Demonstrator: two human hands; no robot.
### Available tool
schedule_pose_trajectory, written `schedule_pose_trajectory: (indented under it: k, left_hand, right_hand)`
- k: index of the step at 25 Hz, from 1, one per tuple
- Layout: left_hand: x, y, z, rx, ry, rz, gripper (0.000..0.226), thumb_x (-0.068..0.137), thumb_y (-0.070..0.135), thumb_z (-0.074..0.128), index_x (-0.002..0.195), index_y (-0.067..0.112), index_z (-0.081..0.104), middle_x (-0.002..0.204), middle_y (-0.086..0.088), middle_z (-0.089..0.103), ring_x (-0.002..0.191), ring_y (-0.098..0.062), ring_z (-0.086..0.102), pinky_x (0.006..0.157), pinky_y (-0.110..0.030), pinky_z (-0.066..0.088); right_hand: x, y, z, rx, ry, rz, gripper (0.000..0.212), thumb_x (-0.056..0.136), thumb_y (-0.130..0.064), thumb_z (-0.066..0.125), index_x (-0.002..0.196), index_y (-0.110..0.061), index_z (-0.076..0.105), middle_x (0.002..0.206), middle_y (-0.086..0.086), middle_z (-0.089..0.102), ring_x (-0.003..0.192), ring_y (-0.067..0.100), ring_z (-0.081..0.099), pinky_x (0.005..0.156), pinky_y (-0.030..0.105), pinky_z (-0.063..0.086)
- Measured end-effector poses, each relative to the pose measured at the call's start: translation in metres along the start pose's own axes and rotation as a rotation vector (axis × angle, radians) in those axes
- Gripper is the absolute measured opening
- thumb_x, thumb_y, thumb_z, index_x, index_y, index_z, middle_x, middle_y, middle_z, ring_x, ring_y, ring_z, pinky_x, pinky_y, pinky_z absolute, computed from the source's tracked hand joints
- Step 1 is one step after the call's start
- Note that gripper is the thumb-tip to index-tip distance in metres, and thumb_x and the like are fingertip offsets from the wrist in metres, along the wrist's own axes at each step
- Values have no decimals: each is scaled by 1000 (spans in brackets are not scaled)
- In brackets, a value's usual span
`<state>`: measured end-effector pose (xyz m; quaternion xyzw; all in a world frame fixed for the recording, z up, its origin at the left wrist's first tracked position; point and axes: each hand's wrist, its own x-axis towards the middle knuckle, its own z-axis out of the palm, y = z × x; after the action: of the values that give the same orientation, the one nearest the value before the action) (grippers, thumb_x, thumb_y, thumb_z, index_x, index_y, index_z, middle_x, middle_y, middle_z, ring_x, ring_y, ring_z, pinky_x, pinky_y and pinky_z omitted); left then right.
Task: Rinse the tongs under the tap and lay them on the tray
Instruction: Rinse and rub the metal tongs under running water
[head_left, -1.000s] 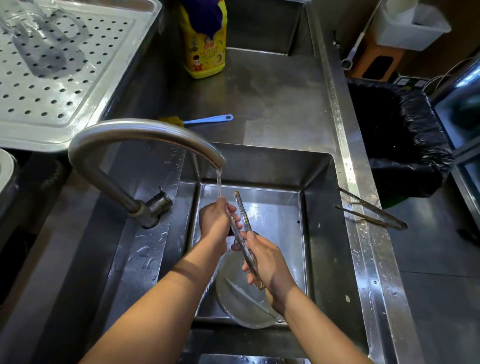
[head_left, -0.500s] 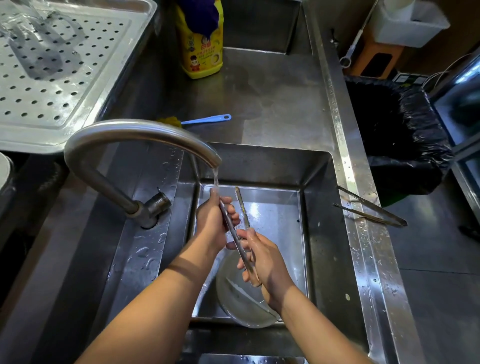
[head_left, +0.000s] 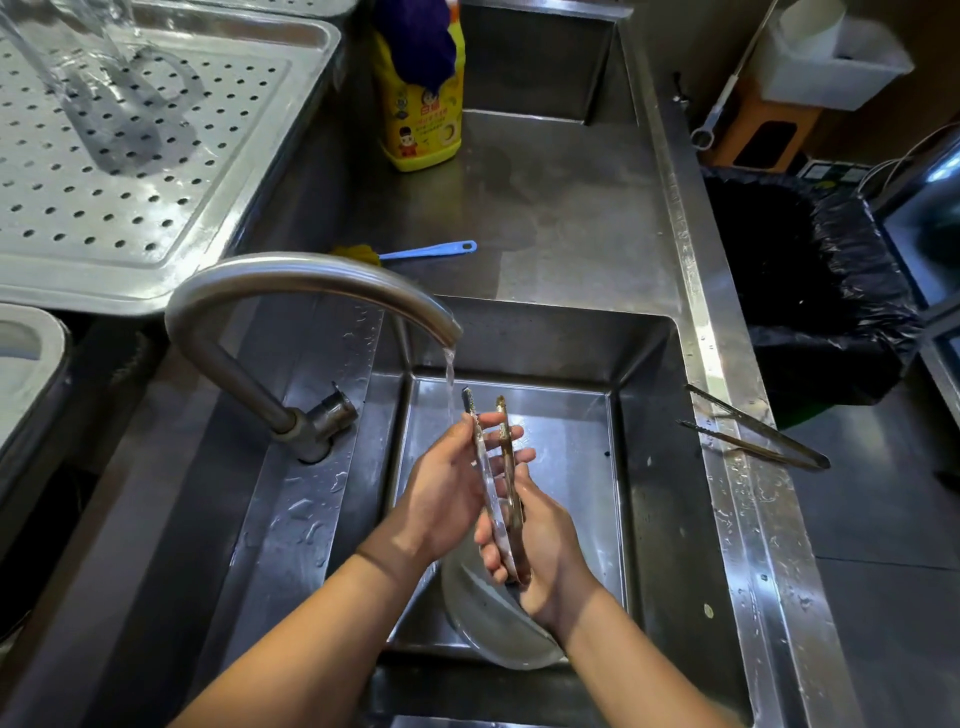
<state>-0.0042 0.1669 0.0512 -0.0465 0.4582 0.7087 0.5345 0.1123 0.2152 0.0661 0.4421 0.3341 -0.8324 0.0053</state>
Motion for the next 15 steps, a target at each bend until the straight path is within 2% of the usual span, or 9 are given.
schedule_pose_trajectory:
  k: [2,4,6,7,8,10,12,13,15]
  left_hand:
    - [4,12,3,129,125,86,37,103,35,40,94,13,69,111,-14,71,96,-25,71,84,-45,51]
    - [5,20,11,197,255,112,37,104,37,42,92,11,66,94,-10,74,79,-22,72,71,-39,56]
    - [0,13,17,211,248,31,35,101,40,49,100,8,65,75,-6,73,53,-18,68,45,-28,52]
    - [-6,5,17,247,220,-8,30,100,35,54,106,8,63,73,-8,74,43,-17,63,36,-23,45]
    - [-13,-3,15,283,204,-20,25,98,27,58,113,7,60,79,-12,75,40,-17,59,34,-19,40]
    - [-20,-12,3,291,233,35,22,97,12,58,117,6,59,93,-20,72,54,-19,65,42,-23,47]
    - [-24,-14,-5,307,255,93,17,100,8,54,115,9,61,87,-13,72,72,-21,70,64,-32,56]
    - [-26,-14,-7,338,260,105,17,101,9,51,115,11,61,78,-7,71,73,-22,70,68,-34,55]
    - [-30,-17,-9,446,288,148,19,102,10,49,116,15,61,68,-1,65,63,-18,64,61,-32,52]
  right_hand:
    - [4,-2,1,-16,20,-76,56,101,-57,37,94,-9,67,62,13,59,42,20,48,37,23,33]
    - [8,-3,5,-62,67,-177,47,104,-49,39,105,-9,62,64,14,60,43,19,49,39,23,35]
    - [14,1,11,-89,73,-228,46,104,-47,40,104,-7,63,65,16,61,44,20,53,39,23,38]
    - [15,2,12,-127,79,-237,48,104,-47,40,100,-6,65,65,17,62,45,21,56,40,24,41]
    - [16,4,11,-213,99,-242,49,105,-46,39,95,-8,68,67,17,65,50,22,61,42,26,46]
    - [18,1,-1,-522,129,-282,45,104,-44,42,87,-16,72,78,10,75,68,21,70,56,31,56]
    - [21,-12,-14,-742,197,-350,43,99,-47,50,80,-15,71,79,5,75,71,20,68,65,37,55]
    - [24,-23,-16,-722,229,-387,41,96,-48,55,79,-14,70,78,4,73,66,19,66,62,37,54]
    - [31,-42,-7,-653,228,-443,28,92,-47,62,89,-20,71,87,1,72,65,13,67,54,31,54]
